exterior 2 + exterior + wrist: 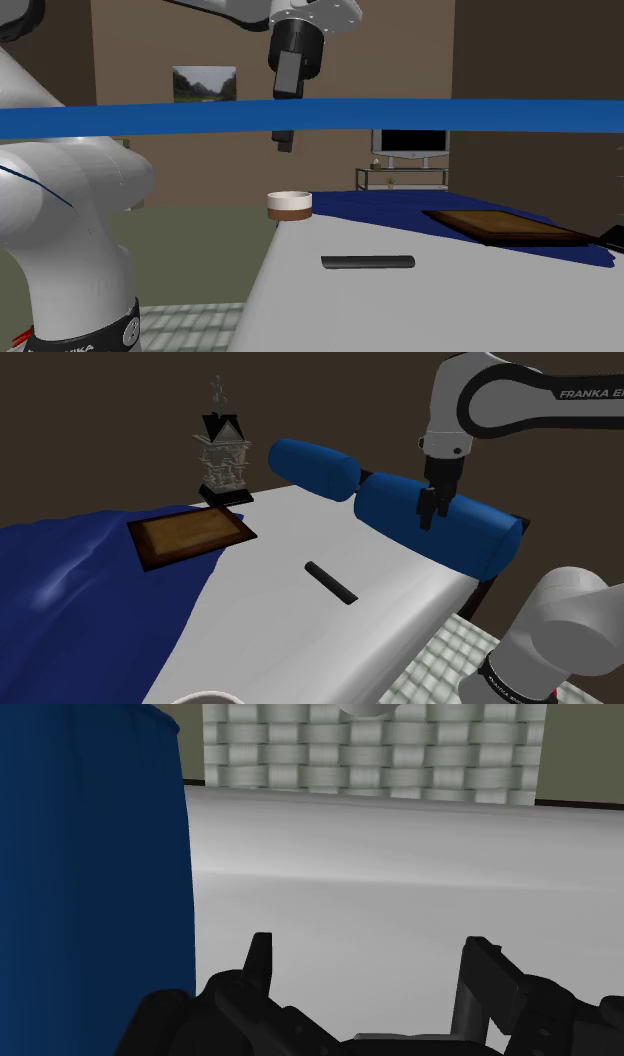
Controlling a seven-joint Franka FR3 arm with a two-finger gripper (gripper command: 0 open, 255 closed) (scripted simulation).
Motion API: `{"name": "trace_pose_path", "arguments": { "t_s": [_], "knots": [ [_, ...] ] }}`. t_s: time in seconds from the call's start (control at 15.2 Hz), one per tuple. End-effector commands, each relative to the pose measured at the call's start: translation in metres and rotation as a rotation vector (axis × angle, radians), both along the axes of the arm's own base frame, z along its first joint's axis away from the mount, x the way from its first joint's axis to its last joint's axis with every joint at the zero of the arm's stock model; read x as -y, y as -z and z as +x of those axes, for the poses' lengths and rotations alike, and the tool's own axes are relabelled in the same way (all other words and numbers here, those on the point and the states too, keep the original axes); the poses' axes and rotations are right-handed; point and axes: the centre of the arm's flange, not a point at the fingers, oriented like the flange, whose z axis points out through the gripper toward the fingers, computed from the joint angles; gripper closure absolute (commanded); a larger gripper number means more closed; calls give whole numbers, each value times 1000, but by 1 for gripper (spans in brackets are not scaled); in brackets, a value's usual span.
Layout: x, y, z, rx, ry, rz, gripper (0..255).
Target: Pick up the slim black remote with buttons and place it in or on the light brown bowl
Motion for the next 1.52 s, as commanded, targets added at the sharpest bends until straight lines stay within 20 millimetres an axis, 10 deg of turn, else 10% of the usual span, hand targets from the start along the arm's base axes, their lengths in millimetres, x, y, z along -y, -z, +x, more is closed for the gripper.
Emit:
{"name": "trace_pose_path", "arguments": {
  "t_s": [0.0,1.45],
  "knots": [
    [0,0,0,0,0,0,0],
    [-141,177,155,146,92,14,0]
  ]
}}
